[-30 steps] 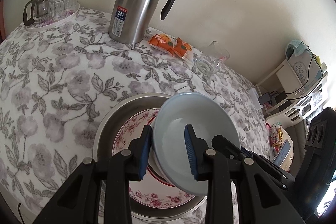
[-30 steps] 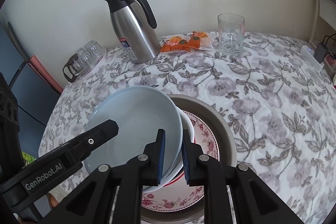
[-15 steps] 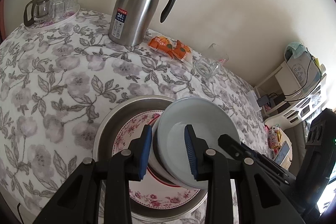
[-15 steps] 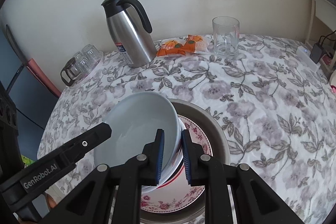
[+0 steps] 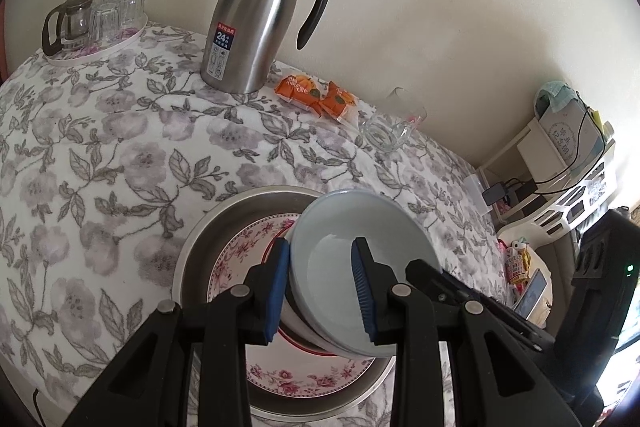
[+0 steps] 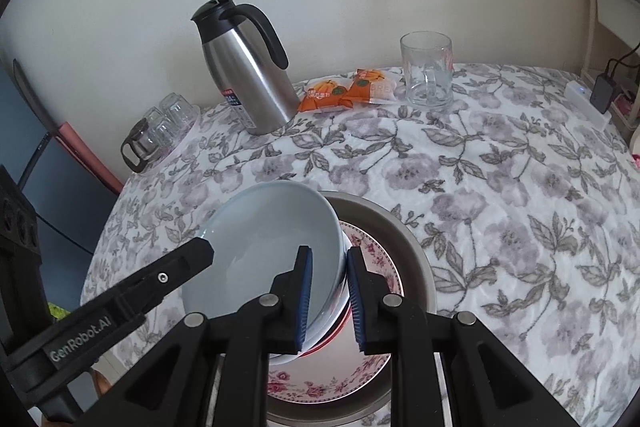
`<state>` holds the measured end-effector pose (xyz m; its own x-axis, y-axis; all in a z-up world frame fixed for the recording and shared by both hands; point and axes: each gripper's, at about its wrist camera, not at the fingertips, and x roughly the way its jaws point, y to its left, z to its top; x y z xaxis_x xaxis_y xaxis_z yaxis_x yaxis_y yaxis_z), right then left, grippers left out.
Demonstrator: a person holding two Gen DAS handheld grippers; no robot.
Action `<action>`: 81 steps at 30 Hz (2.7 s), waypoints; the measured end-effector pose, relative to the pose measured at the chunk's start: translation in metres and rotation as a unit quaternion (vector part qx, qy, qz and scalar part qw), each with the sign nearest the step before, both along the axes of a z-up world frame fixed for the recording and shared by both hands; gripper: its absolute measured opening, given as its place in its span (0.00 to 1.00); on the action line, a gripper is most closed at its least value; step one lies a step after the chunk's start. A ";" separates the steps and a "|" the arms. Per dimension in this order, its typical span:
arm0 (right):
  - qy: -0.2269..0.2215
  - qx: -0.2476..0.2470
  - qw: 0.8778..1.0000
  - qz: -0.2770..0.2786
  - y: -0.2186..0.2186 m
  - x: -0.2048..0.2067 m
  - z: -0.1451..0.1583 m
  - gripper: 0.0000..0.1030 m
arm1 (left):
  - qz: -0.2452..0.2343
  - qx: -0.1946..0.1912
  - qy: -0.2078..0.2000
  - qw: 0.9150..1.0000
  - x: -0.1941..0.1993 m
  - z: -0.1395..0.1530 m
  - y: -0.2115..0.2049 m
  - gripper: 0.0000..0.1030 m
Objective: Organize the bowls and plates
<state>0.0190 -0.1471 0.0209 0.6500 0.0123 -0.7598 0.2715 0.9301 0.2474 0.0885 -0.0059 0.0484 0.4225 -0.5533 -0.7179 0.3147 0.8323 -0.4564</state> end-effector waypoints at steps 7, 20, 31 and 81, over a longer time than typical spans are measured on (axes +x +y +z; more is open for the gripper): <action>0.006 -0.009 1.000 0.005 0.004 0.002 -0.003 0.20 | 0.000 0.008 -0.005 1.000 -0.001 0.002 -0.001 0.31; 0.005 -0.005 1.000 0.005 -0.001 0.002 -0.005 0.20 | 0.001 0.014 -0.004 1.000 0.000 0.001 -0.001 0.33; -0.023 -0.017 1.000 -0.006 -0.008 -0.008 0.007 0.41 | 0.063 0.070 -0.047 0.994 -0.003 0.013 0.011 0.70; 0.008 -0.043 0.999 0.033 -0.020 -0.052 -0.004 1.00 | 0.154 0.234 -0.042 0.959 -0.048 0.000 0.041 0.97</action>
